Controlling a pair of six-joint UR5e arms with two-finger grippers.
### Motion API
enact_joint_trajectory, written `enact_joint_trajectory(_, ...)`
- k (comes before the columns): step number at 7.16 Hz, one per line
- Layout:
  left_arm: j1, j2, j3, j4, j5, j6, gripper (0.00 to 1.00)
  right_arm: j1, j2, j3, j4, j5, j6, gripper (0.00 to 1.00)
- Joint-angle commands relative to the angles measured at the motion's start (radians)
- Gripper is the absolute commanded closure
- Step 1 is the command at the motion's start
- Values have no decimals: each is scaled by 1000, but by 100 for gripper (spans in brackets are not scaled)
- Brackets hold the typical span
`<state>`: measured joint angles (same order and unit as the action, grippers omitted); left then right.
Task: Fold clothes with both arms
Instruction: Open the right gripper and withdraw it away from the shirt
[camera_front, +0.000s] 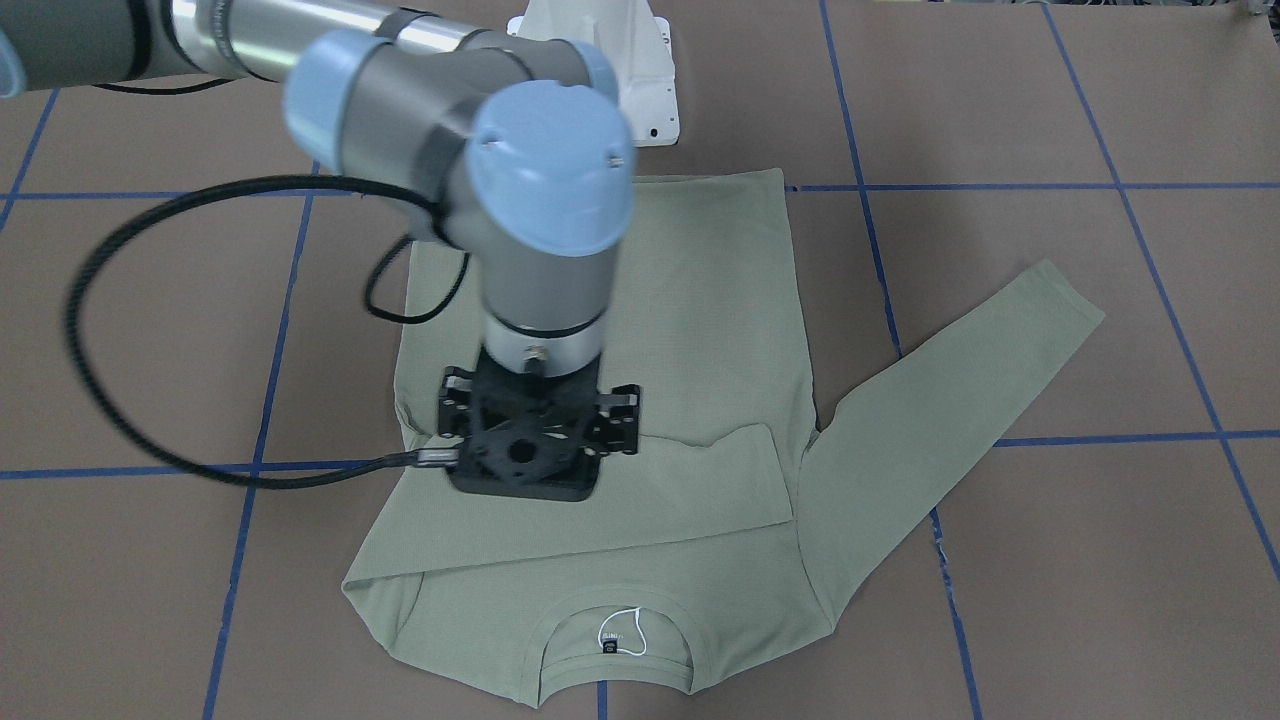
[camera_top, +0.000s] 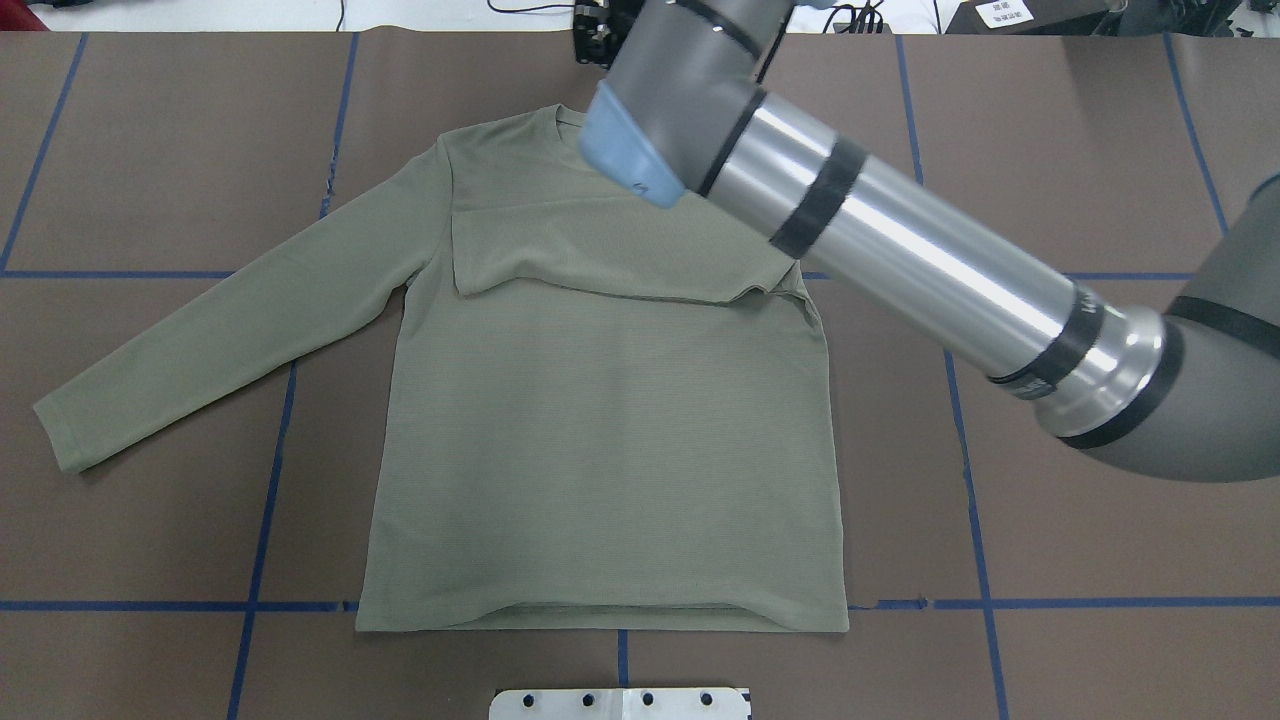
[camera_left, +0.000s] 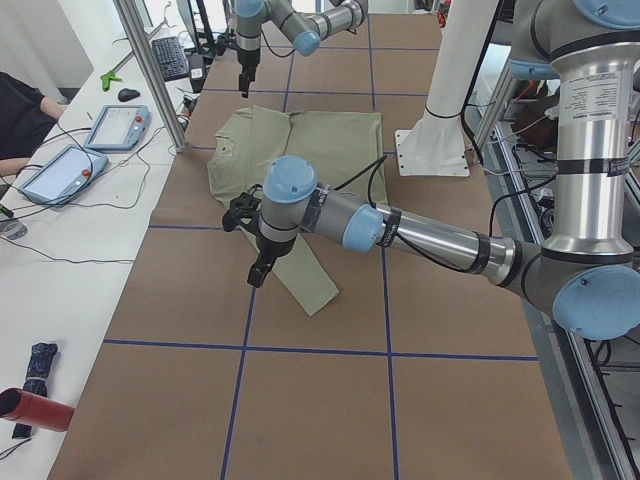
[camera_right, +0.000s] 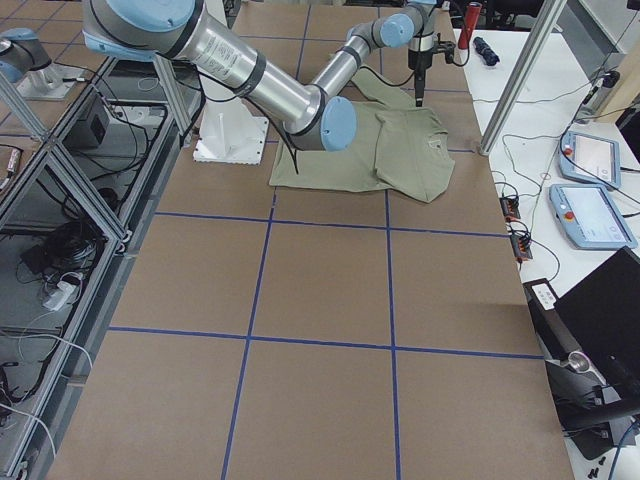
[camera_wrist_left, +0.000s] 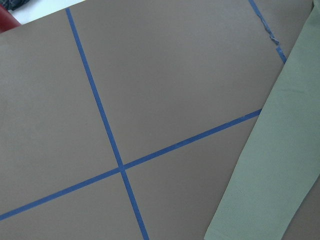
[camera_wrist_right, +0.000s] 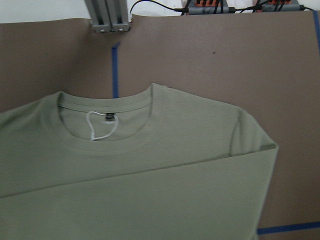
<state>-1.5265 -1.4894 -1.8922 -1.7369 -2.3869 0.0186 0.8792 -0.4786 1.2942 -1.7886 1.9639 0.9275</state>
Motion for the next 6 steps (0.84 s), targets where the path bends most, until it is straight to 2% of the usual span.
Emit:
enact_joint_trajectory(1,72,81,24,-129,-3,-135,0,169,-340,298,-31,139,-383,0)
enact_joint_trajectory(2,136,130,36,-253,3,-245,0,235,-500,407,-25,162,-526,0)
enact_joint_trajectory(3,187,162,82,-418,50,-367,0,289,-625,474,-22,203,-662,0)
enact_joint_trajectory(4,234,173,173,-598,81,-479,0,329,-728,532,-20,242,-720,0)
enact_joint_trajectory(6,346,172,354,-916,145,-691,2,351,-784,586,-21,251,-717,0)
